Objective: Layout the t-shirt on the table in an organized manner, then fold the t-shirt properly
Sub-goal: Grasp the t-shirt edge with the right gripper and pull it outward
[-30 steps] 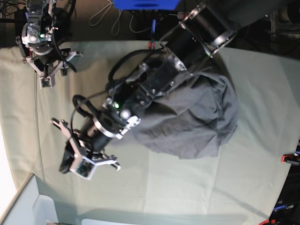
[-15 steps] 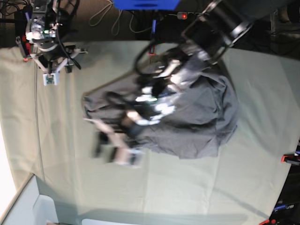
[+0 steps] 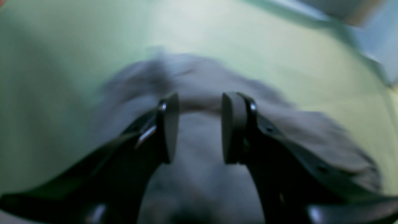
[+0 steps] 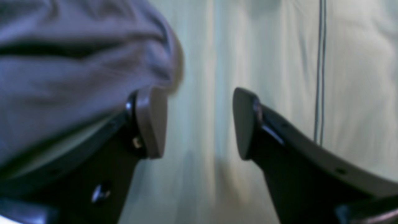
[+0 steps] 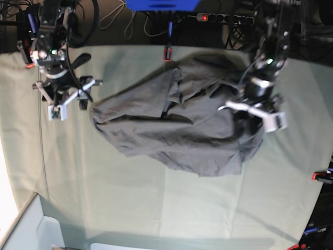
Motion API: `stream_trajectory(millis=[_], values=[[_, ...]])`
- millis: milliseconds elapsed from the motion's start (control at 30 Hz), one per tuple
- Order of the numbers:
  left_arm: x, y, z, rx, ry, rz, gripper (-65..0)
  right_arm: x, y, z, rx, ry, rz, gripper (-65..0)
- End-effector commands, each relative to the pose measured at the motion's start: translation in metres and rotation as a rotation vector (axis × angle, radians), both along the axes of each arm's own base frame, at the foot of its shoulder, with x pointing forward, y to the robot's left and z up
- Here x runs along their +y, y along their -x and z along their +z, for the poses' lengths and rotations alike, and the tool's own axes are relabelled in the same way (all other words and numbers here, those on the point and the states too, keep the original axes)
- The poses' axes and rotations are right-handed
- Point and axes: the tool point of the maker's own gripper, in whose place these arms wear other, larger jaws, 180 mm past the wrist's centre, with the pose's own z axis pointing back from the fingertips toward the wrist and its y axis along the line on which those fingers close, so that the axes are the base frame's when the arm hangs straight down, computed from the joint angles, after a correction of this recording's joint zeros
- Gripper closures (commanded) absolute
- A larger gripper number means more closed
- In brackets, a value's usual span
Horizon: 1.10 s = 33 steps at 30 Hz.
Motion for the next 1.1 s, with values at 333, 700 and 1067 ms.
stream_trajectory(millis=[333, 700, 1067], values=[[0.096, 0.072, -0.021, 0.11, -0.102, 0.22, -22.6, 0.026, -0.053, -0.015, -0.007, -0.041, 0.085, -40.0], [0.128, 0.101, -0.018, 0.125, -0.004, 0.34, -22.6, 0.027, -0.065, -0.063, 0.12, -0.086, 0.07, -39.5], [0.138, 0.106, -0.015, 0.114, 0.041, 0.384, -22.6, 0.037, -0.057, -0.077, 0.161, -0.118, 0.064, 0.0]])
